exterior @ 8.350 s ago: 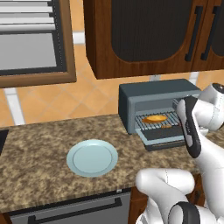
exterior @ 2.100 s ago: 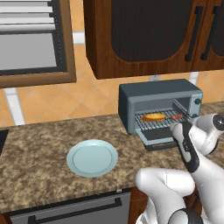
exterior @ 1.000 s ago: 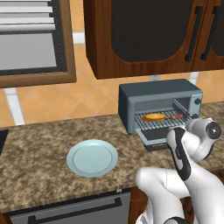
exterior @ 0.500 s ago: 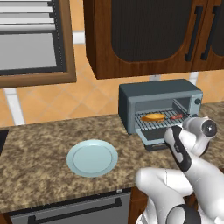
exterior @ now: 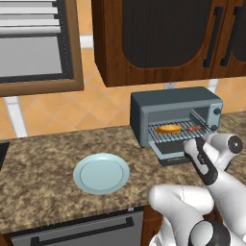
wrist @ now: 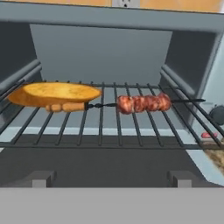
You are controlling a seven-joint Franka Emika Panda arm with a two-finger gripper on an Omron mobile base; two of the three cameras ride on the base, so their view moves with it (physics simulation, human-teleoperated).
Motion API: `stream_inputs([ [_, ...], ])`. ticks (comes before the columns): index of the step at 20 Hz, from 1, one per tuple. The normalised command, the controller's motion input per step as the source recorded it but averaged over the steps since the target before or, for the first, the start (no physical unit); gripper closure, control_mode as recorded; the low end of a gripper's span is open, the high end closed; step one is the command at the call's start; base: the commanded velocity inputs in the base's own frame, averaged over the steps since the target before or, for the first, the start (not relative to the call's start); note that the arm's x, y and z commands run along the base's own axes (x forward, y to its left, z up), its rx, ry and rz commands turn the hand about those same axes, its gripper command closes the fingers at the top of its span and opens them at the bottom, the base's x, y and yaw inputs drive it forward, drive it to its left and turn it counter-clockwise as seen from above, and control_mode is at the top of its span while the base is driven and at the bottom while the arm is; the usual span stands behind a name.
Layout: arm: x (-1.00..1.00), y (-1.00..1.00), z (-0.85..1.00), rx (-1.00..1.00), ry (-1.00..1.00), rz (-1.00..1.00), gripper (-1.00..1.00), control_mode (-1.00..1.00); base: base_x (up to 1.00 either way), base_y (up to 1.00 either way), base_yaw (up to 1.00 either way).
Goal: Pick up the kebab skewer and baguette bread, and place them inside the toaster oven. Close the toaster oven door and start by setting the timer.
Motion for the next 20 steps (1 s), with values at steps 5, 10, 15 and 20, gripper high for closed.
stream_inputs([
  [5, 0.22, 0.09, -0.08, 0.06, -0.02, 0.00, -1.00, -1.00, 0.00, 0.00, 0.00],
  [10, 0.28, 0.02, -0.05, 0.09, 0.00, 0.00, -1.00, -1.00, 0.00, 0.00, 0.00],
  [15, 0.31, 0.00, -0.10, 0.08, 0.00, 0.00, -1.00, -1.00, 0.00, 0.00, 0.00],
  [20, 0.11, 0.00, -0.31, 0.01, 0.00, 0.00, -1.00, -1.00, 0.00, 0.00, 0.00],
])
